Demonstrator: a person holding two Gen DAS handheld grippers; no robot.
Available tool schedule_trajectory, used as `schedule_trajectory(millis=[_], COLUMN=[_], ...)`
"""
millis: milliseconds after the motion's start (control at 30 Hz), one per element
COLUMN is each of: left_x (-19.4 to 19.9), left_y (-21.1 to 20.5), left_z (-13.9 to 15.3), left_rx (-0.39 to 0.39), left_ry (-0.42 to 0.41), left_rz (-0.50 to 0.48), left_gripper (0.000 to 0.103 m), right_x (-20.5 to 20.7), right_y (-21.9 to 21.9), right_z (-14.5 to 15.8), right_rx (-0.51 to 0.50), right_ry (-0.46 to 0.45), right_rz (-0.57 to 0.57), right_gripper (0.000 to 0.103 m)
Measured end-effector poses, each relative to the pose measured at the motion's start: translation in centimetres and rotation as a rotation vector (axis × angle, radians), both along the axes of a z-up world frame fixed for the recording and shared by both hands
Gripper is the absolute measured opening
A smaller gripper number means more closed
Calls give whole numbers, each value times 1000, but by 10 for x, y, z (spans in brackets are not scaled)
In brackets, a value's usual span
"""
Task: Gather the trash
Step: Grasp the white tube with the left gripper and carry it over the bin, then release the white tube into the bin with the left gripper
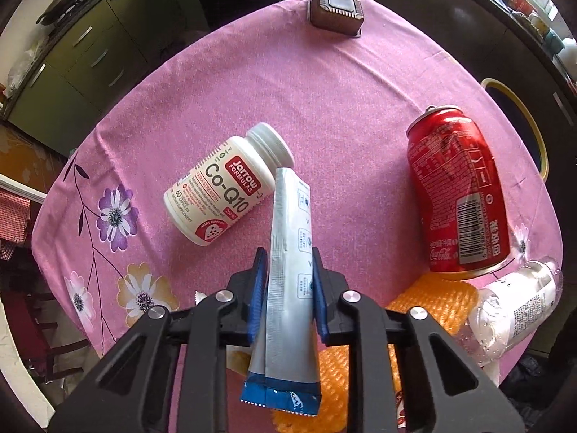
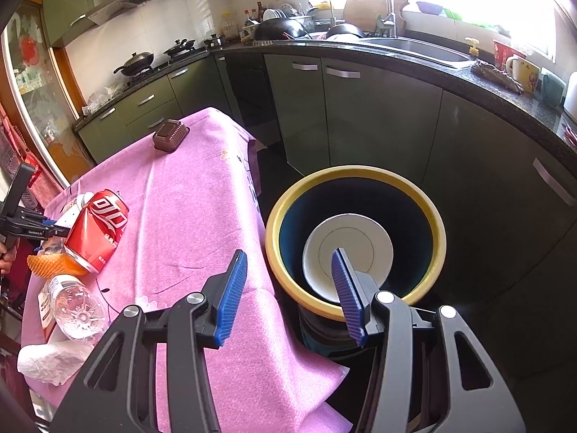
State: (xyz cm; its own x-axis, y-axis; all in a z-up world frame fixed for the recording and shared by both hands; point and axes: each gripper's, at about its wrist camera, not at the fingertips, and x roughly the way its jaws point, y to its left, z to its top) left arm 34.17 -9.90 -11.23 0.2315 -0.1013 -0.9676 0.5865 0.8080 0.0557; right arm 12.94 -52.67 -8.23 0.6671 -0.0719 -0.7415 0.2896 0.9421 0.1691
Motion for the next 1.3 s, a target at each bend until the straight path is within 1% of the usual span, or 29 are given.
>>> schedule_trajectory(millis=[133, 300, 400, 500, 567, 633, 700, 800, 967, 1100, 1200, 1233, 1267, 1300], left_x=[-9, -36, -60, -79, -91, -102, -110, -116, -117, -113, -106, -104, -102, -100], left_y=[3, 1, -19, -54, -81, -113, -149, -207, -306, -365, -392, -399, -405, -409], left_z=[26, 67, 92, 107, 113, 118, 116, 105, 73, 46, 29, 23, 18, 15], left_rx=[-43, -104, -151, -201, -233, -264, -280, -273, -240, -222, -213, -207, -204, -202], left_ry=[-40, -102, -125, -130, -119, -88, -55, -18, 35, 41, 43, 43, 37, 22], left_rz=[2, -31, -67, -133, -178, -239, -293, -363, -442, -469, -456, -451, -443, -432], left_gripper=[22, 22, 22, 22, 22, 22, 22, 22, 23, 24, 29, 41, 57, 64], right_x=[-5, -13, -21, -31, -41, -54, -67, -89, -116, -131, -139, -141, -140, -140], right_y=[3, 4, 3, 1, -3, -8, -14, -30, -58, -80, -93, -96, -97, -99], right_z=[6, 16, 23, 31, 37, 43, 49, 53, 44, 32, 24, 23, 21, 20], right_rx=[10, 23, 29, 29, 31, 38, 44, 60, 98, 143, 169, 175, 178, 183], right_ry=[-16, -39, -53, -74, -91, -114, -138, -171, -180, -178, -180, -180, -179, -179], right_rz=[17, 35, 39, 37, 33, 24, 11, -24, -80, -118, -142, -146, -149, -149], right_gripper=[49, 49, 49, 49, 49, 49, 51, 53, 53, 53, 53, 53, 53, 53])
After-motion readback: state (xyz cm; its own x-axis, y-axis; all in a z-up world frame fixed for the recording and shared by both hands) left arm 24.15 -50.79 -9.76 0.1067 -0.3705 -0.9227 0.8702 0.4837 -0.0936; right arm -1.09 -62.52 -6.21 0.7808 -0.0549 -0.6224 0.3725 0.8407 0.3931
